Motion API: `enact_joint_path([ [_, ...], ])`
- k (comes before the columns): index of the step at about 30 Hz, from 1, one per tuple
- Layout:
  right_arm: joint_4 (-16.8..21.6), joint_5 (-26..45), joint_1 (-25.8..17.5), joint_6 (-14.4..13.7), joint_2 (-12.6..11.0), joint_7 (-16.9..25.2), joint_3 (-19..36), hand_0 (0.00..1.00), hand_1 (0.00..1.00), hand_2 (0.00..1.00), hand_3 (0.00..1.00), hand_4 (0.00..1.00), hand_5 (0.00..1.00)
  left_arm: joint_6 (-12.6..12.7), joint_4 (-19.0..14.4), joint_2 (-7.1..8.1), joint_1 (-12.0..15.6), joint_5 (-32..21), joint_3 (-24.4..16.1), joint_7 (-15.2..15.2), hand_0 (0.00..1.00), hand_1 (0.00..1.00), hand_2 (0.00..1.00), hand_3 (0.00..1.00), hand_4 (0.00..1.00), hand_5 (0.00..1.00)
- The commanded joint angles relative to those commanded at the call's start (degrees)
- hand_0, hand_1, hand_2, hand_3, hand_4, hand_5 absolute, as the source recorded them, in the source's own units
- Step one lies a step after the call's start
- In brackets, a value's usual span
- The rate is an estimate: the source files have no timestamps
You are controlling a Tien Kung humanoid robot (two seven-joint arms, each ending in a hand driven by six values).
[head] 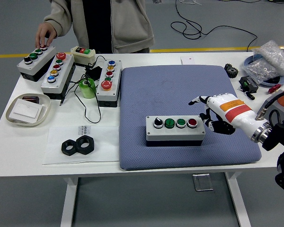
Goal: Pick up the button,place it on the desk,press the button,press the button
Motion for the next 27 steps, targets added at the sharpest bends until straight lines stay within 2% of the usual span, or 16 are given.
enact_joint_path([
  [1, 0.04, 0.08, 0.00, -0.55, 0.00, -0.08, 0.04, 0.868, 0.711, 0.808, 0.998, 0.975, 0.280, 0.00, 0.00, 0.00, 0.00, 0.02, -0.02, 0.00, 0.719, 0.821, 0.839, 0.808, 0.588, 0.998],
  [6, -1.02, 1.77, 0.30, -1.26, 0.99, -0.10, -1.55, 0.868, 0.711, 0.808, 0.998, 0.975, 0.280, 0.04, 0.00, -0.03, 0.04, 0.17, -0.10, 0.09, 0.719, 0.821, 0.839, 0.808, 0.588, 0.998],
  [7, -1.12, 1.93, 0.33, -1.31, 1.21, -0.16, -1.94, 0.987, 0.881, 0.975, 0.998, 0.975, 0.266, 0.04, 0.00, -0.04, 0.07, 0.23, -0.16, 0.11, 0.719, 0.821, 0.839, 0.807, 0.587, 0.998],
  [12, -1.51, 2.44, 0.44, -2.51, 2.49, -0.47, -3.71, 0.987, 0.881, 0.975, 0.998, 0.975, 0.266, 0.07, -0.02, -0.08, 0.16, 0.58, -0.36, 0.23, 0.719, 0.821, 0.839, 0.807, 0.587, 0.998],
  [13, -1.67, 2.90, 0.31, -3.03, 2.78, -0.45, -3.64, 0.998, 0.927, 0.998, 0.998, 0.973, 0.268, 0.07, -0.02, -0.08, 0.17, 0.64, -0.38, 0.24, 0.719, 0.822, 0.839, 0.807, 0.587, 0.998],
  [16, -2.60, 7.99, -0.43, -8.16, 4.03, 0.30, -2.81, 0.998, 0.927, 0.998, 0.998, 0.973, 0.268, 0.10, -0.01, -0.10, 0.22, 0.84, -0.52, 0.28, 0.719, 0.822, 0.839, 0.807, 0.587, 0.998],
  [18, -3.31, 12.53, -1.14, -12.00, 4.78, 2.28, -1.63, 0.998, 0.927, 0.998, 0.998, 0.973, 0.268, 0.09, -0.03, -0.07, 0.25, 1.03, -0.57, 0.33, 0.719, 0.822, 0.839, 0.807, 0.587, 0.998],
  [19, -3.76, 14.77, -1.55, -14.03, 5.18, 4.07, -0.70, 0.991, 0.916, 0.980, 0.972, 0.813, 0.418, 0.09, -0.03, -0.07, 0.28, 1.17, -0.64, 0.36, 0.720, 0.822, 0.839, 0.807, 0.587, 0.998],
  [22, -4.79, 22.21, -2.39, -18.68, 5.85, 8.86, 1.73, 0.991, 0.916, 0.980, 0.972, 0.813, 0.418, 0.10, -0.02, -0.08, 0.39, 1.57, -0.91, 0.47, 0.720, 0.822, 0.839, 0.807, 0.587, 0.998],
  [24, -5.53, 26.68, -2.85, -19.45, 6.10, 10.70, 3.17, 0.991, 0.916, 0.980, 0.972, 0.813, 0.418, 0.10, -0.01, -0.08, 0.49, 1.77, -1.04, 0.53, 0.720, 0.822, 0.839, 0.807, 0.587, 0.998],
  [25, -6.13, 28.78, -3.15, -19.46, 6.21, 11.23, 4.00, 0.985, 0.910, 0.950, 0.935, 0.700, 0.453, 0.11, -0.01, -0.09, 0.55, 1.89, -1.14, 0.58, 0.719, 0.822, 0.839, 0.807, 0.587, 0.998],
  [27, -7.33, 34.00, -3.69, -19.30, 6.38, 11.78, 5.72, 0.985, 0.910, 0.950, 0.935, 0.700, 0.453, 0.11, -0.01, -0.11, 0.65, 2.14, -1.29, 0.66, 0.719, 0.822, 0.839, 0.807, 0.587, 0.998],
])
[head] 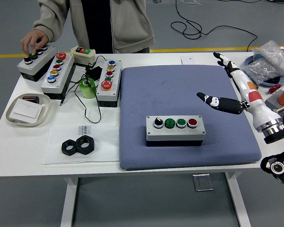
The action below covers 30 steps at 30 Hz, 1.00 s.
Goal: Pick up the button,place it on the desk,press the button,press the button
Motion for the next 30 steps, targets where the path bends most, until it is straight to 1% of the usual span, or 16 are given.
enact_joint_path([
  [3, -2.17, 7.45, -0.76, 0.37, 0.23, 0.11, 2.14, 0.985, 0.910, 0.950, 0.935, 0.700, 0.453, 0.00, 0.00, -0.03, 0.12, 0.26, -0.15, 0.07, 0.719, 0.822, 0.839, 0.807, 0.587, 0.998],
  [4, -3.11, 9.68, -1.08, 0.77, 0.27, 0.05, 2.90, 0.970, 0.881, 0.919, 0.884, 0.650, 0.525, -0.03, -0.01, -0.01, 0.11, 0.21, -0.07, 0.06, 0.721, 0.822, 0.839, 0.807, 0.587, 0.998],
  [7, -4.82, 16.76, -1.64, 1.88, 0.30, -0.35, 4.08, 0.970, 0.881, 0.919, 0.884, 0.650, 0.525, -0.07, 0.00, 0.03, 0.06, -0.03, 0.15, -0.03, 0.721, 0.822, 0.839, 0.807, 0.587, 0.998],
  [9, -6.22, 21.97, -1.98, 3.25, 0.43, -1.08, 4.79, 0.970, 0.881, 0.919, 0.884, 0.650, 0.525, -0.09, 0.01, 0.07, -0.08, -0.41, 0.45, -0.13, 0.721, 0.822, 0.839, 0.807, 0.587, 0.998],
  [10, -6.65, 24.21, -2.10, 3.85, 0.48, -1.36, 4.98, 0.954, 0.857, 0.877, 0.854, 0.624, 0.582, -0.10, 0.01, 0.10, -0.14, -0.56, 0.58, -0.17, 0.723, 0.823, 0.839, 0.807, 0.587, 0.998],
  [15, -8.09, 36.50, -2.95, 5.51, 0.80, -2.34, 5.49, 0.954, 0.857, 0.877, 0.854, 0.624, 0.582, -0.05, 0.09, 0.02, -0.38, -1.64, 1.18, -0.45, 0.723, 0.823, 0.839, 0.807, 0.587, 0.998],
  [16, -8.16, 38.36, -3.03, 5.60, 0.84, -2.37, 5.53, 0.951, 0.854, 0.872, 0.845, 0.612, 0.606, -0.05, 0.09, 0.02, -0.39, -1.67, 1.20, -0.45, 0.724, 0.822, 0.839, 0.807, 0.588, 0.998],
  [17, -8.27, 42.46, -3.19, 5.80, 0.96, -2.43, 5.75, 0.951, 0.854, 0.872, 0.845, 0.612, 0.606, -0.04, 0.10, 0.00, -0.45, -1.91, 1.32, -0.51, 0.724, 0.822, 0.839, 0.807, 0.588, 0.998],
  [18, -8.27, 43.20, -3.20, 5.81, 0.97, -2.43, 5.76, 0.951, 0.854, 0.872, 0.845, 0.612, 0.606, -0.04, 0.10, 0.00, -0.45, -1.92, 1.33, -0.51, 0.724, 0.822, 0.839, 0.807, 0.588, 0.998],
  [20, -8.28, 47.64, -3.28, 5.89, 1.01, -2.47, 5.96, 0.951, 0.854, 0.872, 0.845, 0.612, 0.606, -0.06, 0.11, 0.00, -0.50, -1.92, 1.34, -0.51, 0.724, 0.822, 0.839, 0.807, 0.588, 0.998],
  [22, -8.29, 49.20, -3.31, 5.96, 1.01, -2.49, 6.04, 0.950, 0.847, 0.865, 0.838, 0.606, 0.617, -0.06, 0.10, -0.01, -0.52, -1.92, 1.35, -0.50, 0.724, 0.823, 0.839, 0.807, 0.588, 0.998],
  [30, -8.22, 49.25, -3.56, 6.02, 0.95, -2.69, 6.73, 0.948, 0.846, 0.861, 0.834, 0.599, 0.624, -0.08, 0.12, 0.03, -0.81, -2.32, 1.66, -0.64, 0.725, 0.822, 0.839, 0.806, 0.589, 0.998],
])
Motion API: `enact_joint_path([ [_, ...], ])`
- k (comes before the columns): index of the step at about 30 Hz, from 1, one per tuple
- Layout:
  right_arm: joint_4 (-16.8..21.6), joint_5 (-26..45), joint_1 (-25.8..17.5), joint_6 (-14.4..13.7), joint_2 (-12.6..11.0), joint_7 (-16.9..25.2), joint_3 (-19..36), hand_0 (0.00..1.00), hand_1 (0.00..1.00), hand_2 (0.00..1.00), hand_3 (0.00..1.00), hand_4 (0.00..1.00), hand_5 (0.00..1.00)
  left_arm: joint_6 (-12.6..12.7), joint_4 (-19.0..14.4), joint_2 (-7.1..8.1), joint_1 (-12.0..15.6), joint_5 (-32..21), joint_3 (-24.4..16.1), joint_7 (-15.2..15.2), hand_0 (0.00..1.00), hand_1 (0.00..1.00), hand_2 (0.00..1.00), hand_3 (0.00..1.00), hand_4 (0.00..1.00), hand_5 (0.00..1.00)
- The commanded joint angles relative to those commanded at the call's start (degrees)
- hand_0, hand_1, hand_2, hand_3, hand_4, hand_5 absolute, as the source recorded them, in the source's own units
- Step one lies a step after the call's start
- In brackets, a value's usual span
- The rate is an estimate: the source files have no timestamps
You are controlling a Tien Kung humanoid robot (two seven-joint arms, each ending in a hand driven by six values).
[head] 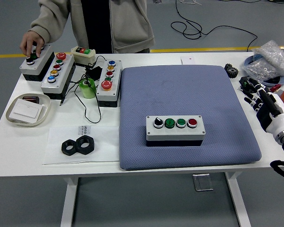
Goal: Pick up the button,place it on the desk,press the button,press the button
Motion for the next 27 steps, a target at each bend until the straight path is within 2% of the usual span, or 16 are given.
enact_joint_path([
  [27, 1.76, 0.35, -1.03, -1.06, -0.37, -0.68, 3.23, 0.946, 0.836, 0.853, 0.823, 0.584, 0.644, 0.10, 0.04, 0.04, -0.39, 0.38, -0.07, 0.14, 0.728, 0.823, 0.839, 0.805, 0.586, 0.998],
])
